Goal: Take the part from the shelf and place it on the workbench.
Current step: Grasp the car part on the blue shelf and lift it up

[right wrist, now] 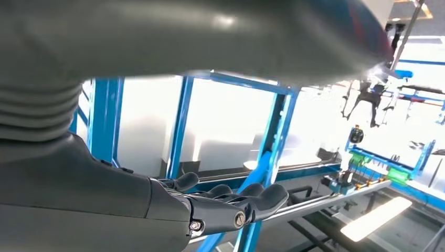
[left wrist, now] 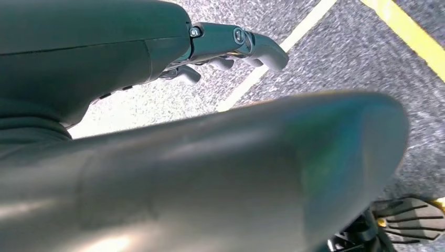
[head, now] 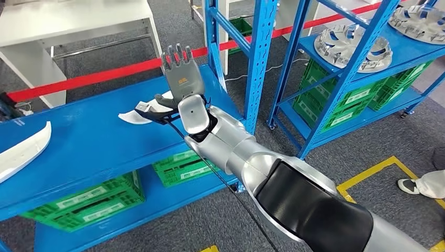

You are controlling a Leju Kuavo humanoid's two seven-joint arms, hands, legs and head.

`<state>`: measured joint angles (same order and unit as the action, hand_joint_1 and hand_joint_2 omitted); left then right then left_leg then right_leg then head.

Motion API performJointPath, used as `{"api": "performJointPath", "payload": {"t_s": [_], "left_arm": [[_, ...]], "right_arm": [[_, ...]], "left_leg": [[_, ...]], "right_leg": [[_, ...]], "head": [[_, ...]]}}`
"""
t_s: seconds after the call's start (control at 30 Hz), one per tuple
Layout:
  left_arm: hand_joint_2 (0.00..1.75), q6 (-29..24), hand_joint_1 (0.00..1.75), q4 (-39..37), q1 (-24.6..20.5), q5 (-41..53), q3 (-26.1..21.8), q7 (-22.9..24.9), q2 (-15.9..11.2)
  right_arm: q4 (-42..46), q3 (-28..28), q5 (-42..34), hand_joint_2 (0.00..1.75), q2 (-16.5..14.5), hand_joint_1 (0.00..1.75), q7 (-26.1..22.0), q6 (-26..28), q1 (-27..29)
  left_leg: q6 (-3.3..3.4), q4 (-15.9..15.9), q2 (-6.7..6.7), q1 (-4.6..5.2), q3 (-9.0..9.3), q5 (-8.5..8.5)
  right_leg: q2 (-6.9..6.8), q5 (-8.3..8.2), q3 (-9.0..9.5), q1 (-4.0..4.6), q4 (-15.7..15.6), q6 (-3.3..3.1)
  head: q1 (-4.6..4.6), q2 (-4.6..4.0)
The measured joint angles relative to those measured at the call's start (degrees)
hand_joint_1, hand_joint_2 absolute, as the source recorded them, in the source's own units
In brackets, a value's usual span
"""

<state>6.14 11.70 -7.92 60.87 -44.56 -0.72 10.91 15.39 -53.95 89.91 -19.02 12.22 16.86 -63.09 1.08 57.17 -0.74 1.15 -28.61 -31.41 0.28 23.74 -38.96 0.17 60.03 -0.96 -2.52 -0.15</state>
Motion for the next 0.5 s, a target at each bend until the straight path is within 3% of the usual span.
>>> {"api": "performJointPath", "payload": {"t_s": [0.1,0.17,0.2,0.27,0.3,0.33,0.37,0.43,0.47,0.5], "left_arm": [[0.0,0.01,0.0,0.12,-0.08,0.19,0.02,-0.08,-0.14],[0.0,0.05,0.0,0.25,-0.16,0.3,0.03,-0.04,-0.23],[0.0,0.08,0.0,0.32,-0.2,0.32,0.04,0.03,-0.28],[0.0,0.09,0.0,0.3,-0.2,0.33,0.06,0.3,-0.27],[0.0,0.09,0.0,0.3,-0.1,0.33,0.06,0.46,-0.28],[0.0,0.09,0.0,0.29,0.04,0.32,0.06,0.6,-0.29],[0.0,0.09,0.0,0.28,0.16,0.32,0.06,0.71,-0.31],[0.0,0.09,0.0,0.27,0.34,0.31,0.06,0.74,-0.35],[0.0,0.09,0.0,0.24,0.41,0.3,0.07,0.75,-0.36],[0.0,0.09,0.0,0.2,0.43,0.29,0.07,0.75,-0.34]], "right_arm": [[-0.03,-0.08,-0.05,1.75,0.22,0.0,0.1,-0.09,-0.08],[-0.02,-0.08,-0.11,1.75,0.25,0.0,0.03,-0.13,-0.23],[-0.01,-0.08,-0.1,1.75,0.22,0.0,-0.04,-0.14,-0.28],[-0.03,-0.08,-0.06,1.75,0.22,0.0,-0.12,-0.19,-0.23],[-0.05,-0.08,-0.03,1.75,0.22,0.0,-0.12,-0.23,-0.06],[-0.08,-0.08,-0.02,1.75,0.22,0.0,-0.09,-0.3,0.13],[-0.1,-0.08,-0.02,1.75,0.23,0.0,-0.06,-0.36,0.27],[-0.11,-0.08,-0.01,1.75,0.22,0.0,-0.05,-0.45,0.38],[-0.13,-0.09,0.0,1.75,0.22,0.0,-0.05,-0.48,0.36],[-0.14,-0.09,0.01,1.75,0.2,0.0,-0.06,-0.54,0.34]], "left_leg": [[-0.86,-0.43,0.15,-0.07,0.78,-1.21],[-1.67,1.48,0.36,-0.13,0.61,-2.15],[-2.08,4.22,0.45,-0.29,-0.71,-3.13],[-2.77,12.08,0.5,-0.74,-6.02,-5.42],[-3.0,15.12,0.5,-0.99,-8.76,-5.56],[-3.15,16.35,0.5,-1.2,-10.75,-4.38],[-3.25,15.24,0.51,-1.38,-11.71,-1.75],[-3.32,8.34,0.54,-1.62,-10.97,5.19],[-3.32,5.16,0.52,-1.57,-10.17,7.58],[-3.19,3.04,0.5,-1.54,-9.46,8.55]], "right_leg": [[0.15,1.64,1.19,0.11,-0.69,-0.67],[0.15,2.12,2.67,-0.29,-1.07,-1.24],[0.08,2.37,3.51,-0.49,-1.25,-1.47],[0.01,3.26,4.87,-0.62,-1.34,-1.7],[0.06,3.91,5.55,-0.66,-1.36,-1.73],[0.14,4.6,6.3,-0.72,-1.36,-1.72],[0.22,5.36,7.2,-0.79,-1.34,-1.63],[0.31,6.92,8.93,-0.91,-1.33,-1.2],[0.38,7.6,9.58,-0.86,-1.29,-0.84],[0.44,8.07,9.91,-0.78,-1.27,-0.5]], "head": [[0.01,0.0],[0.24,0.0],[0.38,0.0],[0.61,0.0],[0.6,0.0],[0.59,0.0],[0.6,0.0],[0.59,0.0],[0.66,0.0],[0.71,0.0]]}}
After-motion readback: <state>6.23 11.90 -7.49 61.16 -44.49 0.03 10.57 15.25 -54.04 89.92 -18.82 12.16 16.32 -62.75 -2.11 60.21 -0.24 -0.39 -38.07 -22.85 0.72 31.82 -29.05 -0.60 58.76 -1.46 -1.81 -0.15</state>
